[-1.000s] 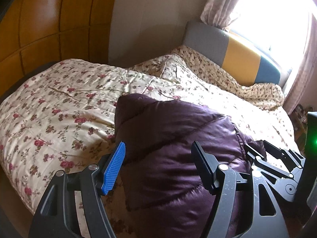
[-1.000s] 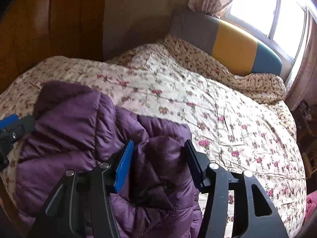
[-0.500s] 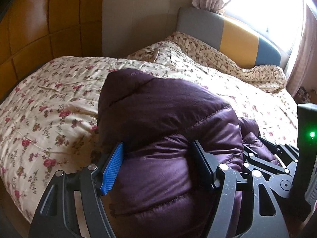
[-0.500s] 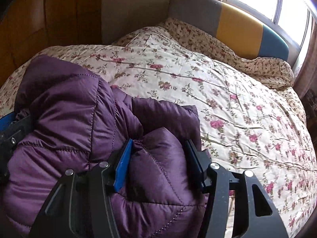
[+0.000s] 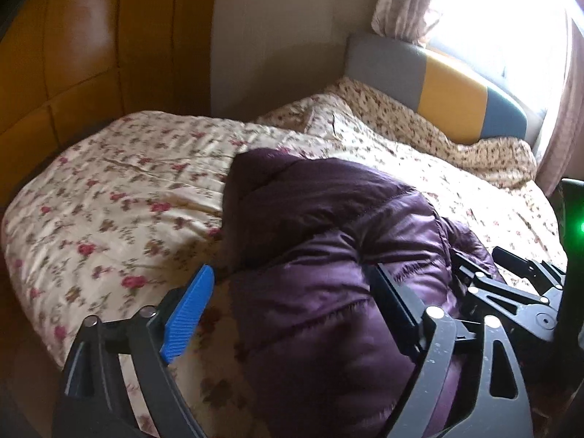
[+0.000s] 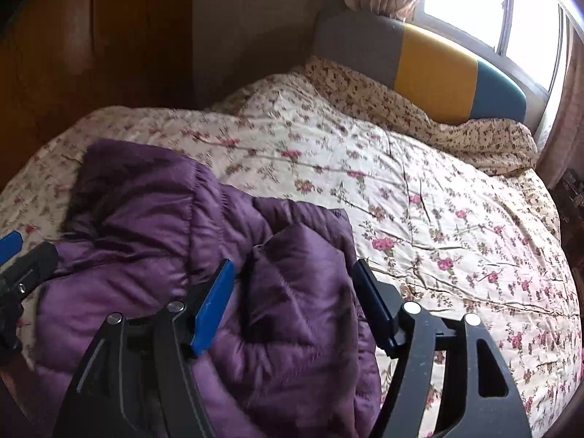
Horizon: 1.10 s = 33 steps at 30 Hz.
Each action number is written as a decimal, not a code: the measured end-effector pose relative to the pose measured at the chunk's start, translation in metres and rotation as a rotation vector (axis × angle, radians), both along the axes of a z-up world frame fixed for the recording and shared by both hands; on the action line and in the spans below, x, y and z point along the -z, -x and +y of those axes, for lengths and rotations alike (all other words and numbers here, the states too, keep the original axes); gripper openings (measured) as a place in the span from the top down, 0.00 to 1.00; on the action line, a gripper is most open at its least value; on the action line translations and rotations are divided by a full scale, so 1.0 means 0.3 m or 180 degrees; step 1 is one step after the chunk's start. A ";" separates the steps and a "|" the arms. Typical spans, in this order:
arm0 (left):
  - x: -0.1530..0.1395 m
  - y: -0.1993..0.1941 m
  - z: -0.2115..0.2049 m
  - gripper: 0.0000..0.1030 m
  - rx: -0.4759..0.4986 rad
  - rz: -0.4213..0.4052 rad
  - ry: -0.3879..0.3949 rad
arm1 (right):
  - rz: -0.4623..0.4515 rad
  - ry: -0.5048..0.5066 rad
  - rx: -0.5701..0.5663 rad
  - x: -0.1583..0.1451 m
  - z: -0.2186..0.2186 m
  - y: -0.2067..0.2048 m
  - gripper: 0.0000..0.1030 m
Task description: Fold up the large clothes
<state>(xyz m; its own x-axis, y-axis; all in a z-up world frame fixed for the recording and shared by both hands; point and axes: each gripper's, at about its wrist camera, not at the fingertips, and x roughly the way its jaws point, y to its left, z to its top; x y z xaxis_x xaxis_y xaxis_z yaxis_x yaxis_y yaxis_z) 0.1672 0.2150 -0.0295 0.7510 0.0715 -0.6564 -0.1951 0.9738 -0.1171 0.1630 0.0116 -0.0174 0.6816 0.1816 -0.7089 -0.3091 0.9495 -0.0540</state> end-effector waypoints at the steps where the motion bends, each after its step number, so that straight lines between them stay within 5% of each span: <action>1: -0.009 0.025 0.004 0.15 -0.0027 -0.0021 0.0012 | -0.0028 -0.0015 -0.0022 -0.017 -0.001 0.026 0.33; 18: -0.018 0.325 -0.044 0.07 -0.0328 -0.0001 0.0045 | -0.0089 -0.0077 -0.0284 -0.081 -0.052 0.371 0.14; 33: -0.004 0.431 -0.118 0.04 -0.0412 0.0043 0.0027 | -0.0109 0.0043 -0.0240 -0.056 -0.106 0.482 0.07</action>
<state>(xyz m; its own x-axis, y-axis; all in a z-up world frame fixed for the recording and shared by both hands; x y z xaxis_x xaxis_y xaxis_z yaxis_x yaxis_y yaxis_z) 0.0379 0.1796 -0.0283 0.7269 0.1617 -0.6675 -0.3208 0.9393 -0.1218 0.0184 -0.0203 -0.0007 0.6903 0.2238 -0.6880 -0.3774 0.9227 -0.0785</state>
